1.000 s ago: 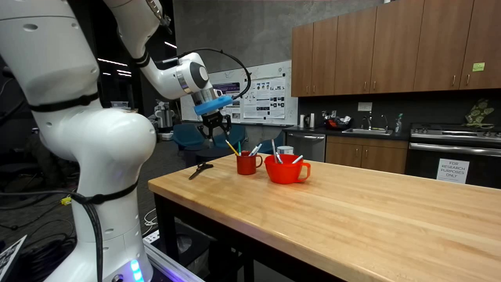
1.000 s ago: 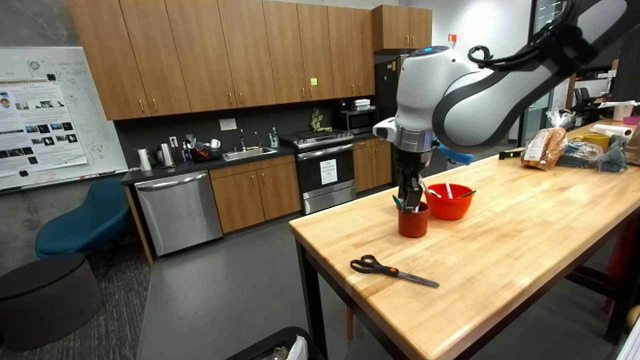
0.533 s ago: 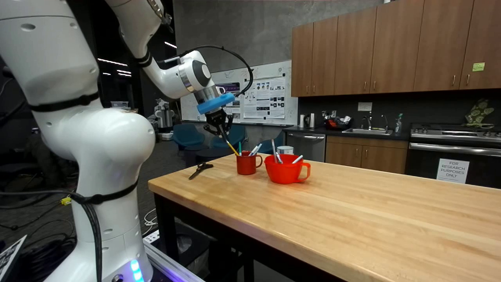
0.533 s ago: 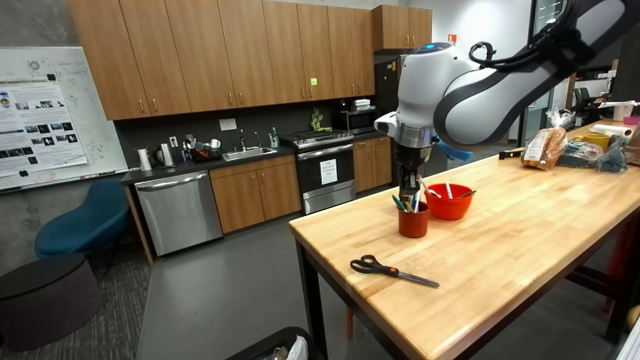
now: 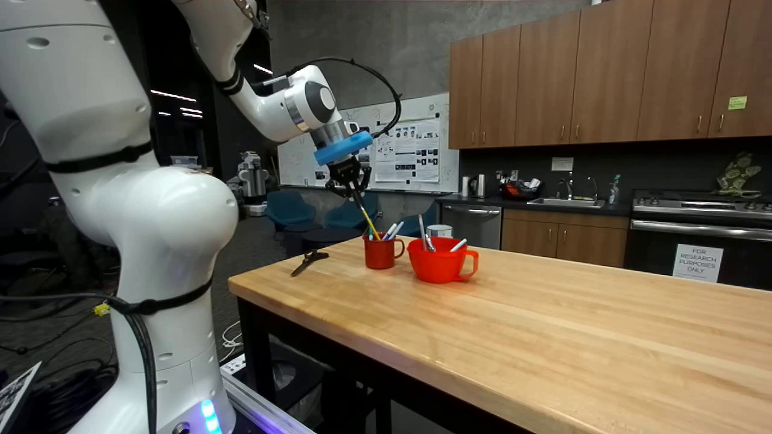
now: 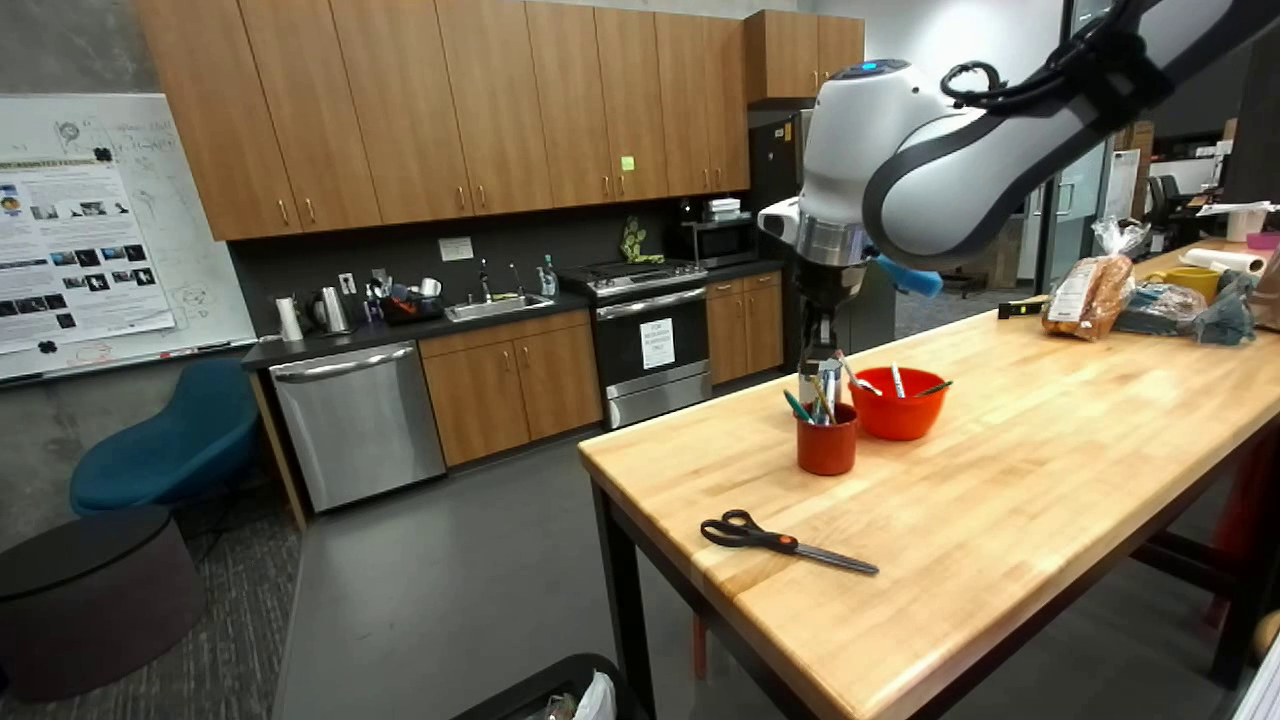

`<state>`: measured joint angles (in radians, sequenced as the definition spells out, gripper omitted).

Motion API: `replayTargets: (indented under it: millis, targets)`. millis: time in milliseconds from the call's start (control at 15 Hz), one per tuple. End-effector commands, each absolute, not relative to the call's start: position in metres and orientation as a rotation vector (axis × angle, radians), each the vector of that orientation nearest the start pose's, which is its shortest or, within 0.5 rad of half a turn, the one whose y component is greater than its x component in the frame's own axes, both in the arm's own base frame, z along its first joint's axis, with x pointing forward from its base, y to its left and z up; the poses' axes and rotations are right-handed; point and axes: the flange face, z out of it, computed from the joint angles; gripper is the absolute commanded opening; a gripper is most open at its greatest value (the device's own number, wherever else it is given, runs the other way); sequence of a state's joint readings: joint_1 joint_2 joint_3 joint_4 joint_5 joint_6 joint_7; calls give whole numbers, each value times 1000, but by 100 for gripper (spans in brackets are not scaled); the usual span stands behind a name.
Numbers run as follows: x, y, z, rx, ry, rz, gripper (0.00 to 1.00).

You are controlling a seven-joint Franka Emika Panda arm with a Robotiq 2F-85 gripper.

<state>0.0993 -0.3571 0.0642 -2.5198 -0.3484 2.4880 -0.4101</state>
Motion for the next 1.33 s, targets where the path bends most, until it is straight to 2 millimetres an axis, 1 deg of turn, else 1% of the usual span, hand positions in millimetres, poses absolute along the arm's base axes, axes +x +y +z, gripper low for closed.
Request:
replayTargets:
  millis: [0,267,400,533,667,800,933,1067,1267]
  targets:
    - [438,55,476,-3102,-1277,-528,2]
    - [432,25,519,-3098,-1165,-607,2]
    - [429,12,536,-3115,-1129,-639,2]
    - [428,0,548,-3133,-1096,-659,2]
    - [429,-11,556,-3148,-1066,-660,2]
    - [432,-19,559,-3175,-1048,-661,2]
    - [437,-26,556,-3188,-1032,-651,2]
    - [443,-31,546,-3202,-1023,-623,2]
    - [453,-38,526,-3224,-1018,-558,2]
